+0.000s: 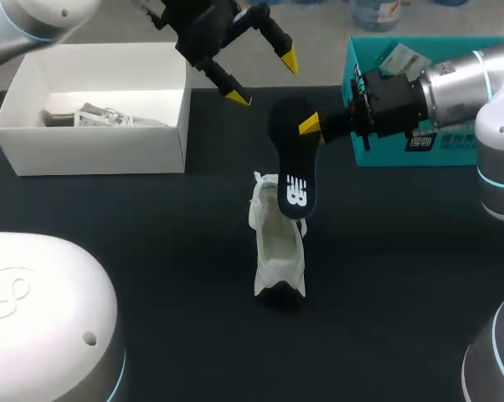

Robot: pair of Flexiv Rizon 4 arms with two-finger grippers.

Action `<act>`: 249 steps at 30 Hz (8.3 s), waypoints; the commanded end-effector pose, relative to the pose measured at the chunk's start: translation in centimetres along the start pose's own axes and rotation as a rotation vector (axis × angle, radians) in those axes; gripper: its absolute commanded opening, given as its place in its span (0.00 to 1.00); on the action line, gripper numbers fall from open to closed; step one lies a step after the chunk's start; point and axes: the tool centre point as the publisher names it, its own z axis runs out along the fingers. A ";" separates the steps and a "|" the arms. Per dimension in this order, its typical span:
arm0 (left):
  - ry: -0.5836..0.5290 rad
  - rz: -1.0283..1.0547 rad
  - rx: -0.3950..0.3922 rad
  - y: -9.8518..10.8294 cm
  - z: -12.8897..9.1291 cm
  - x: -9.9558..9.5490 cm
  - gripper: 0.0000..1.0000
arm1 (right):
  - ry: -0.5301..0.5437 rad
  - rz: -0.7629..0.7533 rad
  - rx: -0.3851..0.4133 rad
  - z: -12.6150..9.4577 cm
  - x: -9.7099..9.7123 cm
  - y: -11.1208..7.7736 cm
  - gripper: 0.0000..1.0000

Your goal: Take the shoe out of the shoebox, open the shoe tongue, remove and reinsert the insole, then place the shoe into the shoebox

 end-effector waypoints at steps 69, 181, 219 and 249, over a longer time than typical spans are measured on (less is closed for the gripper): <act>0.366 -0.060 -0.092 1.0 -0.1 -1.1 1.00 | 0.140 -0.050 -0.062 -0.5 1.6 1.3 0.00; -0.943 0.059 -0.166 1.6 7.2 1.1 0.00 | 0.215 -0.006 -0.063 -1.9 3.2 0.6 1.00; -0.939 -0.116 -0.171 0.5 6.1 2.9 0.00 | -0.219 0.049 -0.290 -13.2 -3.7 -10.3 1.00; -0.922 -0.129 -0.163 0.7 5.9 3.3 0.00 | -0.237 0.097 -0.316 -14.7 -5.8 -10.4 1.00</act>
